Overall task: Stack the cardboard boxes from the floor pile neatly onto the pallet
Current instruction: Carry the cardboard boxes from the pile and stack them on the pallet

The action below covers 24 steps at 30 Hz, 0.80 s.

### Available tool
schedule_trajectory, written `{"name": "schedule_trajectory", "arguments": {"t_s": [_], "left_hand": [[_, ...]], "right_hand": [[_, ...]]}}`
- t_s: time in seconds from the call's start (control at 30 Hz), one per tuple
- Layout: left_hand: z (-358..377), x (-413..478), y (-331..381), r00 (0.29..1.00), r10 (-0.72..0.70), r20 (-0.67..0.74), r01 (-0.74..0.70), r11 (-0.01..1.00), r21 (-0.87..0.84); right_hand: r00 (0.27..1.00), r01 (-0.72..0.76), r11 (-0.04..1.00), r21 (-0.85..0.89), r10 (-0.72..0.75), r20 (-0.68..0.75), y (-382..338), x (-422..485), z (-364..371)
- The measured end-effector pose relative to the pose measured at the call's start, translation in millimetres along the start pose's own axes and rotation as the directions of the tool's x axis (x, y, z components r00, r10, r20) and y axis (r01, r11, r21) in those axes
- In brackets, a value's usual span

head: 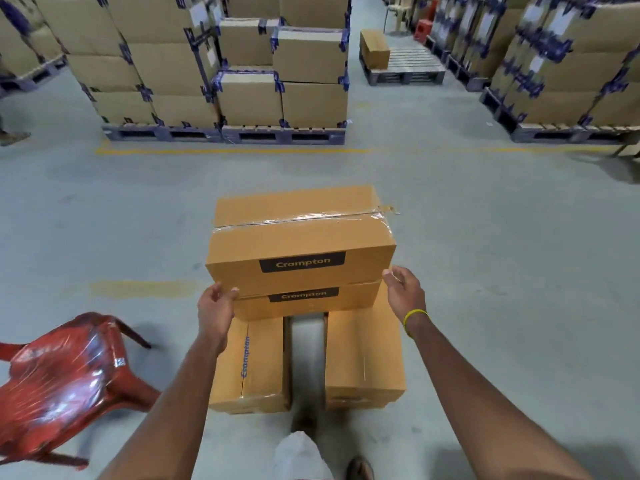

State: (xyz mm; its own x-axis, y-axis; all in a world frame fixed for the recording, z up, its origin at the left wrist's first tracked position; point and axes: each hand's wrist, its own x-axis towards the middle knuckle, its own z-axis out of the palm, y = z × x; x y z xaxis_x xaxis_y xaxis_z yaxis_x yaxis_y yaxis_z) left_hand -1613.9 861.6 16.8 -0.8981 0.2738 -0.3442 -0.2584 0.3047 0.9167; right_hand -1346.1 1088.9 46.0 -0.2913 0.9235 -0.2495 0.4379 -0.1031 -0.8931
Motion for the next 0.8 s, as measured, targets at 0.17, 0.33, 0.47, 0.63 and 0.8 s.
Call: {"name": "schedule_trajectory", "arguments": {"t_s": [0.17,0.33,0.47,0.63,0.8], "left_hand": [[12.8,73.5,28.4,0.995,0.034,-0.094,-0.027,0.997,0.078],[22.4,137.0,46.7,0.992,0.035,-0.122,-0.012,0.983,0.181],[21.7,179.8,43.9,0.994,0.010,-0.109,0.017,0.969,0.245],[25.0,212.6,34.9,0.994,-0.097,-0.045,0.106,0.953,0.285],[27.8,219.7,24.8,0.989,-0.140,0.047,0.117,0.939,0.324]], "right_hand": [[0.997,-0.030,0.998,-0.049,0.026,-0.071,-23.1,55.5,10.0],[0.988,-0.107,0.989,-0.105,0.093,-0.124,-36.0,106.5,23.5],[0.972,-0.194,0.979,-0.059,0.184,-0.143,-37.9,134.7,35.8],[0.954,-0.274,0.958,-0.080,0.260,-0.149,-26.3,164.2,49.7],[0.955,-0.271,0.955,-0.122,0.251,-0.158,-13.0,189.9,62.3]]}}
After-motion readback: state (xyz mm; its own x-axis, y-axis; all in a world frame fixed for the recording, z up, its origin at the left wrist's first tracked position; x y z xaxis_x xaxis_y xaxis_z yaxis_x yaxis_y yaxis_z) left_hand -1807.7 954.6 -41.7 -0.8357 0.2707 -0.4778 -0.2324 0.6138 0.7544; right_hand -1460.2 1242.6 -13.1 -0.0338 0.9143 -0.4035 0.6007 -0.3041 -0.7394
